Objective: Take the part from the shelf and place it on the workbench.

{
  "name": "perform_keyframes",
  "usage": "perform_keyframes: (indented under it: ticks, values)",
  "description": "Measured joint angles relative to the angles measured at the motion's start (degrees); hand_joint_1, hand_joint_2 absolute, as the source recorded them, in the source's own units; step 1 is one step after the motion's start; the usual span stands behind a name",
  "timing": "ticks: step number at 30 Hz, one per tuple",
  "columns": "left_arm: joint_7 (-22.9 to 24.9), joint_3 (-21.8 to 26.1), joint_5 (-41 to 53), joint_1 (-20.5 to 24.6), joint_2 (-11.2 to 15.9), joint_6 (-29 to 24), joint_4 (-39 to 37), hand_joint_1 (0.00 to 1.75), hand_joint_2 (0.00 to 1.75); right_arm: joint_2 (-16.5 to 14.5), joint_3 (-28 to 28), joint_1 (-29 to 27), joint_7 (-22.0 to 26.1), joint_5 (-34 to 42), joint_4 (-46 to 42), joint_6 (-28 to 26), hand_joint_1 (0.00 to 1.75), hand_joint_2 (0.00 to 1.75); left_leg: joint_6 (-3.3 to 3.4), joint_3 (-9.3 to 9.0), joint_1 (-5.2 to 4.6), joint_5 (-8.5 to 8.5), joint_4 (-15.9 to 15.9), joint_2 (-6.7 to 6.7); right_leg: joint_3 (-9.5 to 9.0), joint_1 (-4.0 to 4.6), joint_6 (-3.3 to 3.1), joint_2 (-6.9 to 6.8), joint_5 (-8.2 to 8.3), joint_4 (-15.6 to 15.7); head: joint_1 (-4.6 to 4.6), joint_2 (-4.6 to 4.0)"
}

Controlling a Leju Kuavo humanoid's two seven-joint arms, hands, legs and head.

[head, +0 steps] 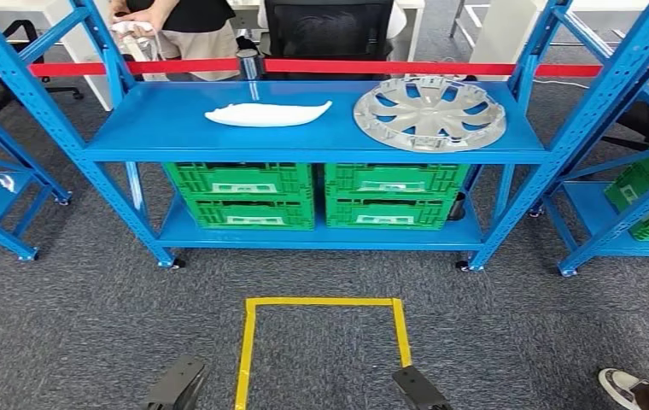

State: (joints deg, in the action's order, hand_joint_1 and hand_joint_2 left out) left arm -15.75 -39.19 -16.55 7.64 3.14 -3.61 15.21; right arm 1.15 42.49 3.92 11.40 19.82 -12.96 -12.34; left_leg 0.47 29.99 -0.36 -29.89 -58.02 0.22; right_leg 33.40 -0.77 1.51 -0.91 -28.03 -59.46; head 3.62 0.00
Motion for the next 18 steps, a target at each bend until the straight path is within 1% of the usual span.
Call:
perform_keyframes:
  ticks: [1, 3, 4, 5, 6, 7, 8, 9, 10, 11, 12, 13, 14, 15, 16, 18]
  values:
    - [0.0, 0.0, 0.1, 0.1, 0.0, 0.0, 0.0, 0.0, 0.0, 0.0, 0.0, 0.0, 0.0, 0.0, 0.0, 0.0, 0.0, 0.0, -0.32, -0.04, -0.1, -0.13, 0.0, 0.06, -0.09, 0.13, -0.32, 0.07, -0.28, 0.3, 0.02, 0.0]
    - [0.1, 0.0, 0.2, 0.2, -0.1, 0.0, 0.1, 0.0, 0.0, 0.0, 0.0, -0.2, 0.1, 0.0, 0.0, -0.1, 0.0, 0.0, -0.93, -0.18, 0.03, -0.36, 0.0, 0.18, -0.12, 0.08, -1.04, 0.3, -0.27, 0.5, 0.03, 0.01]
    - [0.1, 0.0, 0.2, 0.2, -0.1, 0.0, 0.1, 0.0, 0.0, 0.0, 0.0, -0.2, 0.1, 0.0, 0.0, -0.2, 0.0, 0.0, -1.3, 0.03, 0.11, -0.86, -0.7, 0.17, -0.27, 0.0, -1.38, 0.38, -0.28, 0.6, 0.07, 0.0]
    - [0.2, 0.0, 0.3, 0.3, -0.1, 0.0, 0.1, 0.0, 0.0, 0.0, 0.0, -0.2, 0.2, 0.0, 0.0, -0.3, 0.0, 0.0, -1.67, 0.82, 0.2, -1.93, -2.5, 0.13, -0.46, -0.12, -1.69, 0.43, -0.3, 0.8, 0.1, 0.0]
    - [0.2, 0.0, 0.3, 0.3, -0.1, 0.0, 0.1, 0.0, 0.0, 0.0, 0.0, -0.1, 0.2, 0.0, 0.0, -0.4, 0.0, 0.0, -2.01, 2.33, 0.31, -3.51, -5.6, 0.08, -0.65, -0.19, -1.92, 0.46, -0.38, 0.9, 0.14, 0.01]
    - [0.2, 0.0, 0.3, 0.3, -0.2, 0.1, 0.1, 0.0, 0.0, 0.0, 0.0, -0.1, 0.2, -0.1, 0.0, -0.4, 0.0, 0.0, -2.26, 4.4, 0.36, -5.31, -9.6, 0.05, -0.76, -0.2, -2.09, 0.51, -0.5, 0.9, 0.17, 0.01]
    - [0.2, 0.0, 0.4, 0.3, -0.2, 0.1, 0.1, 0.0, 0.0, 0.0, 0.0, -0.1, 0.2, -0.2, 0.0, -0.4, 0.0, 0.0, -2.44, 6.57, 0.43, -6.76, -13.5, 0.06, -0.83, -0.19, -2.18, 0.58, -0.62, 0.9, 0.18, 0.01]
    - [0.2, 0.0, 0.4, 0.2, -0.1, 0.1, 0.1, 0.0, 0.0, 0.0, 0.0, -0.1, 0.1, -0.3, 0.0, -0.4, 0.0, 0.0, -2.52, 8.24, 0.48, -7.24, -16.2, 0.06, -0.93, -0.19, -2.21, 0.73, -0.73, 0.9, 0.18, 0.01]
    - [0.2, 0.0, 0.4, 0.2, -0.1, 0.2, 0.1, 0.0, 0.0, 0.0, 0.0, -0.1, 0.1, -0.4, 0.0, -0.4, 0.0, 0.0, -2.52, 8.87, 0.52, -6.44, -16.7, 0.05, -1.09, -0.19, -2.17, 0.94, -0.86, 0.9, 0.18, 0.01]
    - [0.2, 0.0, 0.4, 0.1, 0.0, 0.2, 0.1, 0.0, 0.0, 0.0, 0.0, -0.1, 0.1, -0.5, 0.0, -0.3, 0.0, 0.0, -2.43, 8.38, 0.56, -4.57, -14.8, 0.02, -1.33, -0.2, -2.08, 1.21, -1.01, 0.8, 0.18, 0.0]
    - [0.1, 0.0, 0.3, 0.1, 0.1, 0.2, 0.0, 0.0, 0.0, 0.0, 0.0, -0.1, 0.1, -0.6, 0.0, -0.2, 0.0, 0.0, -2.27, 6.92, 0.59, -1.97, -11.1, -0.2, -1.65, -0.21, -1.93, 1.52, -1.18, 0.8, 0.18, 0.0]
    - [0.1, 0.0, 0.3, 0.1, 0.2, 0.2, 0.0, 0.0, 0.0, -0.1, 0.0, 0.0, 0.0, -0.6, 0.0, -0.1, 0.0, 0.0, -2.05, 5.14, 0.6, 0.15, -7.0, -0.8, -1.88, -0.21, -1.74, 1.79, -1.36, 0.8, 0.18, 0.01]
    - [0.0, 0.0, 0.3, 0.1, 0.3, 0.2, 0.0, 0.0, 0.0, -0.1, 0.0, 0.1, 0.0, -0.7, 0.0, 0.1, 0.0, 0.0, -1.81, 3.67, 0.58, 1.47, -3.5, -1.42, -1.96, -0.18, -1.48, 2.08, -1.52, 0.8, 0.18, 0.01]
    - [-0.1, 0.0, 0.2, 0.1, 0.4, 0.2, 0.0, 0.0, 0.0, -0.2, 0.0, 0.2, -0.1, -0.8, 0.0, 0.2, 0.0, 0.0, -1.59, 2.76, 0.53, 2.03, -1.4, -1.97, -1.93, -0.18, -1.18, 2.32, -1.6, 0.8, 0.18, 0.01]
    - [-0.1, 0.0, 0.2, 0.1, 0.4, 0.2, 0.0, 0.0, 0.0, -0.2, 0.0, 0.3, -0.2, -0.8, 0.0, 0.3, 0.0, 0.0, -1.35, 2.48, 0.44, 1.86, -0.6, -2.32, -1.82, -0.2, -0.85, 2.54, -1.6, 0.8, 0.17, 0.01]
    - [-0.3, 0.0, 0.2, 0.1, 0.5, 0.2, 0.0, 0.0, 0.0, -0.2, 0.0, 0.3, -0.3, -1.0, 0.0, 0.3, 0.0, 0.0, -0.93, 2.5, 0.28, 1.76, -0.4, -2.17, -1.76, -0.31, -0.27, 2.89, -1.47, 1.1, 0.17, 0.0]
